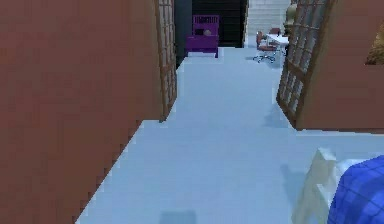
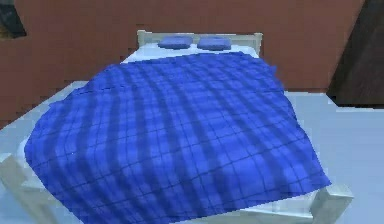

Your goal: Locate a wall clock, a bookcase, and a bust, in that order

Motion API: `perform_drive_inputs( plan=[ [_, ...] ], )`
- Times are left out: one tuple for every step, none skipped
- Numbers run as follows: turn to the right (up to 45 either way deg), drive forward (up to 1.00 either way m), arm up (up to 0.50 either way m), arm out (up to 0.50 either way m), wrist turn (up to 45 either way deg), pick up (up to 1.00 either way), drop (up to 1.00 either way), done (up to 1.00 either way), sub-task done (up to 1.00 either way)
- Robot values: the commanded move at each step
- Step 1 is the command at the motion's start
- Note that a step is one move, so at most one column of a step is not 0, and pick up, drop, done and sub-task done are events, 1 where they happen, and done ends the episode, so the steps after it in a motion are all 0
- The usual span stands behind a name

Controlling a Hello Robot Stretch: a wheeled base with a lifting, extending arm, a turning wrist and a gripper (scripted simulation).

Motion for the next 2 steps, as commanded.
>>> perform_drive_inputs(
  plan=[
    [3.0,0.0,0.0,0.0,0.0,0.0,0.0,0.0,0.0],
    [-12.0,0.0,0.0,0.0,0.0,0.0,0.0,0.0,0.0]
  ],
)
